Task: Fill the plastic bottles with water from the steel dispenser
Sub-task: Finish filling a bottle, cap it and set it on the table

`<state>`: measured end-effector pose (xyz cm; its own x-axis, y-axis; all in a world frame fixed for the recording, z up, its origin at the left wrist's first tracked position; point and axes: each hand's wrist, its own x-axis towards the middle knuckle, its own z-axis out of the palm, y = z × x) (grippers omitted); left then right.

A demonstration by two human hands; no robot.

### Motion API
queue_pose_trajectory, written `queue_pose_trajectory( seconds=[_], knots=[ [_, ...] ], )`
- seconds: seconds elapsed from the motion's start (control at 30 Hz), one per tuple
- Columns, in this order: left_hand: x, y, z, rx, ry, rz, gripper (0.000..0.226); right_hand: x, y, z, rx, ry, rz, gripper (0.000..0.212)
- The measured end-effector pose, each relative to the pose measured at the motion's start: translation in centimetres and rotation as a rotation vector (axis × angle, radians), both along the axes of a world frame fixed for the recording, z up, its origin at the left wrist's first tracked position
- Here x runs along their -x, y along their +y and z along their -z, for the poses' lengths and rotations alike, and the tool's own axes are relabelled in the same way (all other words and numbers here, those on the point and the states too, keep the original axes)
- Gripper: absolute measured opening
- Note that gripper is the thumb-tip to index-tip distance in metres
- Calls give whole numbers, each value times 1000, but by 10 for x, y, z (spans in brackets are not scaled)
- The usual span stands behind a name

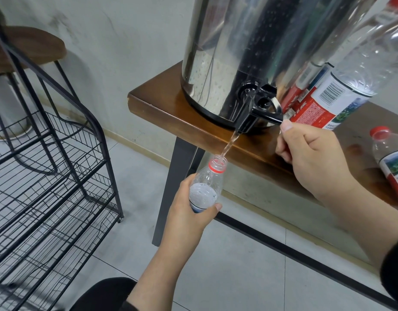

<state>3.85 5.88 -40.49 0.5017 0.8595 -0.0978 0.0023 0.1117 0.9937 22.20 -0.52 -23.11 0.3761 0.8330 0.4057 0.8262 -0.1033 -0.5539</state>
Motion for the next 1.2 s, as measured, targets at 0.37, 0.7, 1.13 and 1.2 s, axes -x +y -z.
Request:
queue_pose_trajectory(
  seconds=[0.37, 0.7, 1.13, 1.2],
  knots=[
    [0, 0, 1, 12, -30, 2, 69, 0, 2, 3, -22, 30, -7, 53],
    [0, 0, 0, 0, -17, 7, 72, 3, 1, 1, -9, 32, 4, 53],
    [0, -1, 0, 4, -28, 6, 70, 2, 1, 1, -7, 19, 9, 52],
    [1, -1, 0, 9, -31, 6, 70, 2, 1, 1, -8, 15, 10, 52]
  ],
)
